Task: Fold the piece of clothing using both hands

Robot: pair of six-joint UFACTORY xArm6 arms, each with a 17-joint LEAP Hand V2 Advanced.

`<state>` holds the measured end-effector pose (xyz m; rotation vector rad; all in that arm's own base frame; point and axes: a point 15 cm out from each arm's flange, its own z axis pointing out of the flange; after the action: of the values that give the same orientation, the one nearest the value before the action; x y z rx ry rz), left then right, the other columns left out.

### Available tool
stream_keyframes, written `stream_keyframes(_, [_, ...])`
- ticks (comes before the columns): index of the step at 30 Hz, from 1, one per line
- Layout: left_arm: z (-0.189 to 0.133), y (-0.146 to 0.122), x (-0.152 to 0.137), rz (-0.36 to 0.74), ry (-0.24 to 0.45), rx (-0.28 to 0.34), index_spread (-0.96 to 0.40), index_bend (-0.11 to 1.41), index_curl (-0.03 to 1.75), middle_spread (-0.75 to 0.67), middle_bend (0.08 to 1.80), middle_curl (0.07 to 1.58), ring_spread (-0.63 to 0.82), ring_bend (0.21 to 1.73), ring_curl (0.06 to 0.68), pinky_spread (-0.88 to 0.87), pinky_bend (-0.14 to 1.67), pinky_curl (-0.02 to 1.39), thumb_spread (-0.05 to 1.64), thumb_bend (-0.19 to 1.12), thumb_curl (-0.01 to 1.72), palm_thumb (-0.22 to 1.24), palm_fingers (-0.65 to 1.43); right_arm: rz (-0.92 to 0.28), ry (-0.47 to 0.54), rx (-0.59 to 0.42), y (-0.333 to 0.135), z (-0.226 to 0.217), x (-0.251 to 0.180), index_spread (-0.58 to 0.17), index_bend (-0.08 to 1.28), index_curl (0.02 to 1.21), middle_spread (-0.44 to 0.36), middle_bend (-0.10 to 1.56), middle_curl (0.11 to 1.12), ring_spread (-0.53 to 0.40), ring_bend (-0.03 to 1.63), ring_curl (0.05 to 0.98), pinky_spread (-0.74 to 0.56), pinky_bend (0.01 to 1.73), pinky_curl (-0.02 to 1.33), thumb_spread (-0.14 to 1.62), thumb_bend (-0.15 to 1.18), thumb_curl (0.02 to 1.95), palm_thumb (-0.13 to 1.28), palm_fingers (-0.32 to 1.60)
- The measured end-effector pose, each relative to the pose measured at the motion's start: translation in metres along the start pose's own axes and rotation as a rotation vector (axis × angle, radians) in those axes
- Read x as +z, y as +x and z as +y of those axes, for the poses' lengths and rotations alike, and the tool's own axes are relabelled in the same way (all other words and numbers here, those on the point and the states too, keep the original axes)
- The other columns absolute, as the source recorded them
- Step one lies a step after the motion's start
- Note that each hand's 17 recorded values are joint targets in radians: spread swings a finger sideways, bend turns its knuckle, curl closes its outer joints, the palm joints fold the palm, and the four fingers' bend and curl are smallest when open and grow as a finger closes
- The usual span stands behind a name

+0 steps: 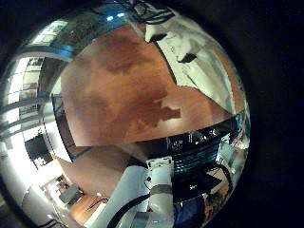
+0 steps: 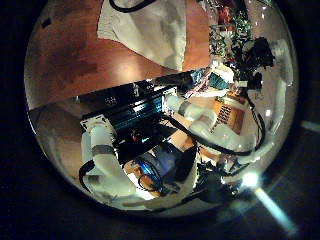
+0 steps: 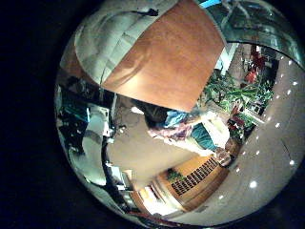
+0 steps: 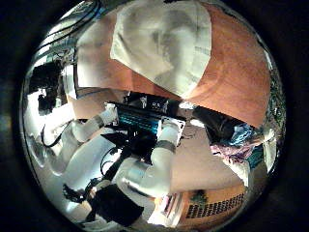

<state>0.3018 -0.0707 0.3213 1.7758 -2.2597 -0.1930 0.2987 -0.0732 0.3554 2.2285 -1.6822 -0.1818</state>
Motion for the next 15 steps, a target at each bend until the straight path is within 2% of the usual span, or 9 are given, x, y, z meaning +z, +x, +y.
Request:
stream_keyframes(9, [0.0029,0.0007,0.0053,-0.004,-0.011,0.009,-0.04,0.16,0.29,0.32,0.19,0.33,0.44,0.70,0.210,0.48,0.46,0.33,0.91,-0.07,0.19,-0.09,0.02,0.000,-0.014,0.018,0.0085,0.0068,0.0027,-0.369,0.16,0.27,0.011,0.19,0.33,0.171,0.52,0.212,0.34,0.55,0.28,1.12,-0.02,0.22,0.04,0.01])
stream_keyframes(15, [-0.0057,-0.0032,0.0082,-0.029,-0.013,0.042,-0.04,0.16,0.30,0.31,0.19,0.33,0.44,0.70,0.207,0.48,0.45,0.32,0.96,-0.03,0.21,-0.01,0.03,-0.007,-0.012,0.028,0.0068,0.0070,0.0033,-0.365,0.16,0.27,0.022,0.19,0.33,0.172,0.51,0.218,0.33,0.54,0.29,1.13,-0.02,0.22,0.04,0.03])
